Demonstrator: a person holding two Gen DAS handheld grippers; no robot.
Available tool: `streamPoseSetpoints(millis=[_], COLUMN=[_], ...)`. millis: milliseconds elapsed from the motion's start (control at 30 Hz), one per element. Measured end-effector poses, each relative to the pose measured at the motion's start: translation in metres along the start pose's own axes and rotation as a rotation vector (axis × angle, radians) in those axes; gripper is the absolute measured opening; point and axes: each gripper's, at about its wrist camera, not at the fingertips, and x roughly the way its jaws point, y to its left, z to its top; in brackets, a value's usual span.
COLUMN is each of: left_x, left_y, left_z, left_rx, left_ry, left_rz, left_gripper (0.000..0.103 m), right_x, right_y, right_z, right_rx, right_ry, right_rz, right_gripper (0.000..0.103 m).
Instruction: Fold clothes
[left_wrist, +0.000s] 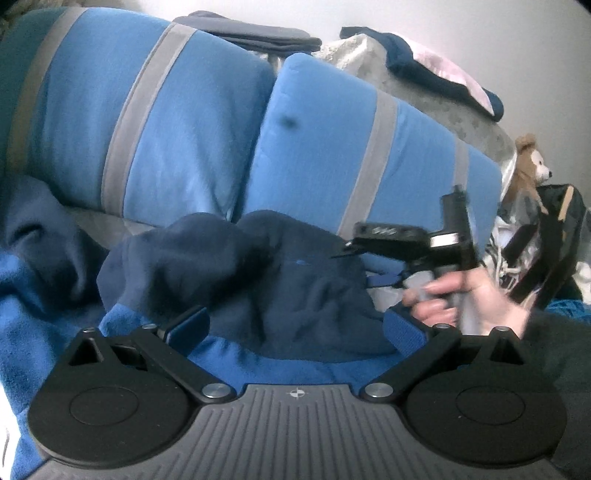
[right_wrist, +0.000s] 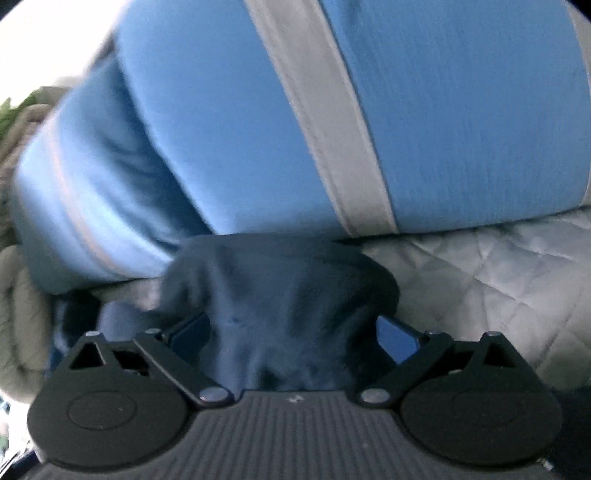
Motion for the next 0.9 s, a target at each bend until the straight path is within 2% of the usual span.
streamPoseSetpoints(millis=[33, 67, 133, 200, 300, 400, 600, 700, 767, 900], left_x=[0.000, 0.000, 0.001, 0.002, 0.004, 0.001, -0.029, -0.044, -0.052, -0.065], left_y=[0.001, 0.002, 0.002, 0.000, 0.000, 0.006, 0.025, 0.031, 0.035, 0.034], left_z=[0.001, 0.001, 0.002, 0.003, 0.004, 0.004, 0.007, 0.009, 0.009, 0.007], left_rx=[-0.006, -0.007, -0.002, 0.015, 0.041, 0.012, -0.090, -0.125, -0.144, -0.141], left_ry=[0.000, -0.003, 0.001, 0.014, 0.033, 0.047, -0.069, -0.122, -0.147, -0.183], left_rz=[0.000, 0.006, 0.013, 0.031, 0.065, 0.079, -0.025, -0.047, -0.089, -0.199], left_gripper=[0.103, 0.103, 0.103, 0.103, 0.103, 0.103, 0.103, 0.103, 0.103, 0.103], right_x=[0.006, 0.012, 0.017, 0.009, -0.021, -0.054, -0.107, -0.118, -0.122, -0.116], right_y=[-0.003, -0.006, -0.010, -0.007, 0.019, 0.052, 0.106, 0.121, 0.130, 0.150], right_z=[0.001, 0.002, 0.001, -0.002, -0.015, -0.037, -0.123, -0.177, -0.213, -0.271], right_rx=[0.015, 0.030, 0.069, 0.060, -0.086, -0.261, -0.662, -0.815, -0.905, -1.171], right_ry=[0.002, 0.003, -0.012, -0.064, -0.158, -0.226, -0.337, -0.347, -0.334, -0.261], right_rz=[-0.011, -0.023, -0.033, -0.026, -0.017, -0.030, -0.126, -0.159, -0.162, -0.190], right_gripper=[0.097, 0.086, 0.063, 0.029, 0.021, 0.018, 0.015, 0.014, 0.014, 0.014])
